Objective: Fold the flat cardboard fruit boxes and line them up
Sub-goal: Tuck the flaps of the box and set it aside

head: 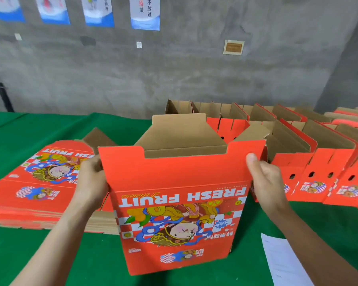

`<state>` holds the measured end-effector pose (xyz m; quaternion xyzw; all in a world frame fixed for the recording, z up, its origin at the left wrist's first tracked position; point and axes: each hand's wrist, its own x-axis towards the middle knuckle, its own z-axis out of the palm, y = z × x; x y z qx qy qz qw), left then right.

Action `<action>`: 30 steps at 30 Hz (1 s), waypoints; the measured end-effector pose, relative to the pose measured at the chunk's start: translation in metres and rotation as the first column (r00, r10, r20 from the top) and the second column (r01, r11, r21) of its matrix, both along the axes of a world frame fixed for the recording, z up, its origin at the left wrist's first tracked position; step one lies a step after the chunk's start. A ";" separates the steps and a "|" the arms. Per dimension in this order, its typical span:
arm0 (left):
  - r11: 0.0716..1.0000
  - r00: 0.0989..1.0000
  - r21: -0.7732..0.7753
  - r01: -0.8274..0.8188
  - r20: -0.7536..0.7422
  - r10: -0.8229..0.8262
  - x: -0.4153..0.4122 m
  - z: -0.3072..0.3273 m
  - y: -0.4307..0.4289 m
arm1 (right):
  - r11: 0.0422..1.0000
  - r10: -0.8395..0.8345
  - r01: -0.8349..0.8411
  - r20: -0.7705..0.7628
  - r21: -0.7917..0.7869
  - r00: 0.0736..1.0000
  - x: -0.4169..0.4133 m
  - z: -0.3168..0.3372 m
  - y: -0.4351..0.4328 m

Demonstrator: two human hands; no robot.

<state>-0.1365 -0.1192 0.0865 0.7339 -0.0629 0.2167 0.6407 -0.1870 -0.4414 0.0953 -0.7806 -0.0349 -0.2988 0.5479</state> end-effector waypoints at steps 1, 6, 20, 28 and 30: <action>0.999 1.000 -0.045 -0.028 0.001 0.028 0.000 -0.003 -0.005 | 0.999 -0.004 0.006 -0.032 0.043 0.999 0.000 -0.001 -0.002; 0.977 0.987 -0.138 -0.161 -0.037 0.158 -0.005 -0.017 -0.032 | 0.957 -0.037 0.097 -0.217 0.273 0.976 0.004 -0.007 -0.011; 0.883 0.945 0.361 -0.301 -0.016 0.328 -0.021 -0.026 -0.032 | 0.979 -0.144 0.115 -0.178 -0.166 0.973 0.015 -0.027 -0.023; 0.629 0.957 0.736 -0.252 0.091 0.276 -0.014 -0.009 -0.032 | 0.840 -0.148 0.107 -0.035 -0.531 0.988 0.012 -0.020 -0.016; 0.618 0.963 0.750 -0.234 0.091 0.254 -0.014 -0.009 -0.032 | 0.719 -0.156 0.096 -0.026 -0.689 0.987 0.013 -0.016 -0.014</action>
